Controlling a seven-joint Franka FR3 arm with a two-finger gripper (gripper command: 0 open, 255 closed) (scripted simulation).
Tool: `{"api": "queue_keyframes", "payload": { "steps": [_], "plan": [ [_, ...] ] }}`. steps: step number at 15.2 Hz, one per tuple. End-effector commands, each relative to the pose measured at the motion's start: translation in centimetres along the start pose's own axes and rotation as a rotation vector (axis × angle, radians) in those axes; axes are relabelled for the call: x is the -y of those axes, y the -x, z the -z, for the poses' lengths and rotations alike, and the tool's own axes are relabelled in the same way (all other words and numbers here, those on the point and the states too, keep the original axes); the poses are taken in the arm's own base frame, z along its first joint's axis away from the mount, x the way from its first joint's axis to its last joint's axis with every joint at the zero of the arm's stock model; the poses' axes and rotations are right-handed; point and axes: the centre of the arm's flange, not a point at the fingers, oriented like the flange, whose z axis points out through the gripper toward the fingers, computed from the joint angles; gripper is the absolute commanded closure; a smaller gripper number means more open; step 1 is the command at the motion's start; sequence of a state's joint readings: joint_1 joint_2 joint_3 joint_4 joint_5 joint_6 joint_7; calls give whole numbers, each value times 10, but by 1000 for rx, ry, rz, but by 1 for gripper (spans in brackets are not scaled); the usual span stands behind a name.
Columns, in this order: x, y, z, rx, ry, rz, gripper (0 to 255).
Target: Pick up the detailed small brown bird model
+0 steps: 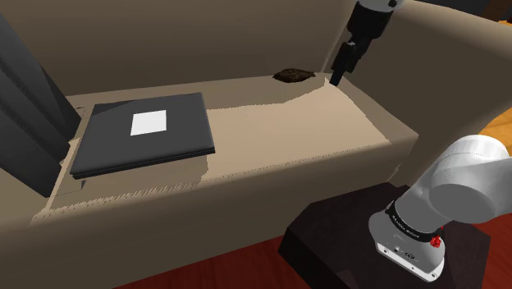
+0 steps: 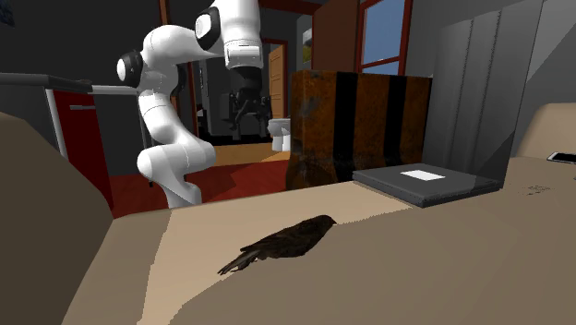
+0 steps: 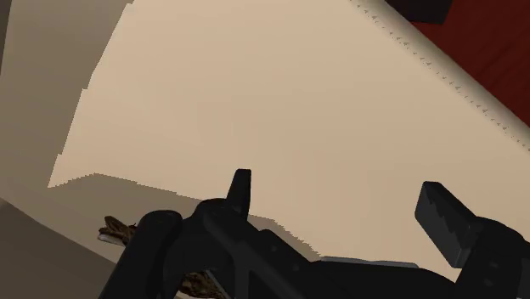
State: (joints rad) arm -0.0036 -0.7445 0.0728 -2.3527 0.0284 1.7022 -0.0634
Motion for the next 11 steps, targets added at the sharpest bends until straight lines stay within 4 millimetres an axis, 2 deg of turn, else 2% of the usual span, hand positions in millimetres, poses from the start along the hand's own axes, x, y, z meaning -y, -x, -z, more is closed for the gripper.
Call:
{"api": "queue_keyframes", "payload": {
  "steps": [1,6,11],
  "plan": [
    [0,0,0,0,0,0,0],
    [-65,-33,-22,5,-75,227,0],
    [-120,-79,-48,9,-150,455,0]
  ]
}}
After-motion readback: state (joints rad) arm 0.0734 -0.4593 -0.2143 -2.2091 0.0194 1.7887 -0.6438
